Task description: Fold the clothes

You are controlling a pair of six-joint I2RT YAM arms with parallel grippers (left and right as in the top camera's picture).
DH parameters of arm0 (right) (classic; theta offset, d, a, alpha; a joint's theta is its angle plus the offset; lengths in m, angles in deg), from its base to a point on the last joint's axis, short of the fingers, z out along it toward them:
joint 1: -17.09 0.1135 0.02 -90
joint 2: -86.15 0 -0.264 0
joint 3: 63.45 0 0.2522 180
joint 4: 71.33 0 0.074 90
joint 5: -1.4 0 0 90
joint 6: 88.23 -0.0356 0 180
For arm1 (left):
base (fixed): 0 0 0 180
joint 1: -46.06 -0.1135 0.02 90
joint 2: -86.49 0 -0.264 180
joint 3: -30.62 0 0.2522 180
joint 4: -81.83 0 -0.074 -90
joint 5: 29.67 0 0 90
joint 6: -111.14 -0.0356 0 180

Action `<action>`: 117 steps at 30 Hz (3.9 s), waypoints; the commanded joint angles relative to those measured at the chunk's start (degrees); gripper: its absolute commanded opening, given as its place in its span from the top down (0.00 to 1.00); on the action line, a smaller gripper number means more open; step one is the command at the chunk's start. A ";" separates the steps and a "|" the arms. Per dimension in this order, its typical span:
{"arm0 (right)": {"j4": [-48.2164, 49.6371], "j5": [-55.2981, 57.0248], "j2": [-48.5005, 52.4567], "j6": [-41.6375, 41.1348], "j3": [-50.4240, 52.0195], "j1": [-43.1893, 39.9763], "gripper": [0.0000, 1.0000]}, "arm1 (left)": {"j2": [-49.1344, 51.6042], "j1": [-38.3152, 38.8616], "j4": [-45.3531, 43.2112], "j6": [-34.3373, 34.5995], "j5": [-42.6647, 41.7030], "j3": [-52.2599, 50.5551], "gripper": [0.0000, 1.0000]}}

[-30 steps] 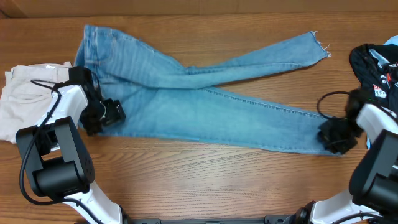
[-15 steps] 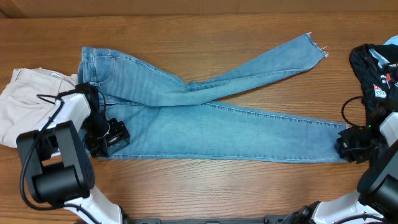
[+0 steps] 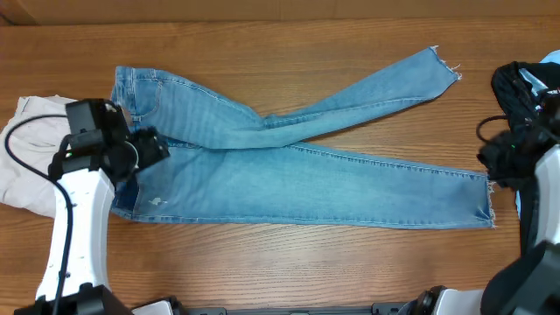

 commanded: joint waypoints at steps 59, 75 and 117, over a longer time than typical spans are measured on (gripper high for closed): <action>23.98 -12.83 20.65 -7.50 -26.18 9.70 0.96 | 22.93 4.98 -9.97 -0.55 0.87 0.22 0.23; -15.89 0.63 19.50 -3.93 -48.26 9.68 0.96 | 22.93 4.98 -9.99 -0.96 2.56 0.22 0.23; -29.51 6.51 28.63 1.14 -48.28 8.35 0.59 | 29.42 12.55 -36.61 -4.39 -3.48 7.96 0.35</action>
